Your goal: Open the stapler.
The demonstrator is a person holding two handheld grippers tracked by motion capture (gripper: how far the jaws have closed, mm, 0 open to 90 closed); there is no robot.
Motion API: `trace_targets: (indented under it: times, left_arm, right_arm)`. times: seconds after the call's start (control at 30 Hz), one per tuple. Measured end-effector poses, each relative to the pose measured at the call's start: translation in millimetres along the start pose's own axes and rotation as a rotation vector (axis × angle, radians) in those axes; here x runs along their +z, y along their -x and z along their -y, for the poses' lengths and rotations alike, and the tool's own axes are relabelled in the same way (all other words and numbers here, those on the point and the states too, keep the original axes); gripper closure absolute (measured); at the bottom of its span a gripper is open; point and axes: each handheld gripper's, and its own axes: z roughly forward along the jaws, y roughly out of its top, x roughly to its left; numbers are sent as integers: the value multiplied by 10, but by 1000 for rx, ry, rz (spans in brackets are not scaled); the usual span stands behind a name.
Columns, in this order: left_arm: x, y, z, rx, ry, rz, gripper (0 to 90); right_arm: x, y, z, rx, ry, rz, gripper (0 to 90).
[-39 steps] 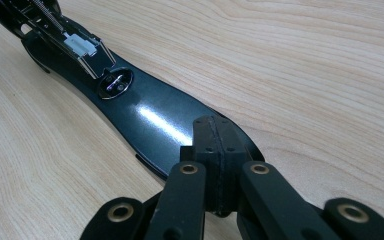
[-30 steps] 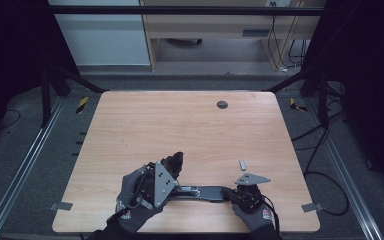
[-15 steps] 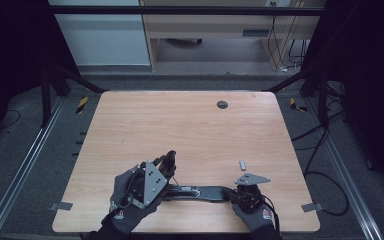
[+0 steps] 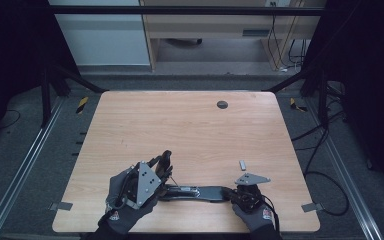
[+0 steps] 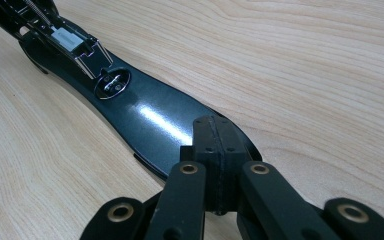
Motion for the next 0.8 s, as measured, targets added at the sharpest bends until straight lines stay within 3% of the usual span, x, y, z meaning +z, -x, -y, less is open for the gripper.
trace_targets:
  times: [0.6,0.8]
  left_arm:
    - [32,78,-19,-4,2,2,583]
    - [-18,-3,16,-47,5,-1,582]
  right_arm:
    - [15,-28,-15,-14,-5,9,900]
    - [11,-36,-19,-12,-9,11,900]
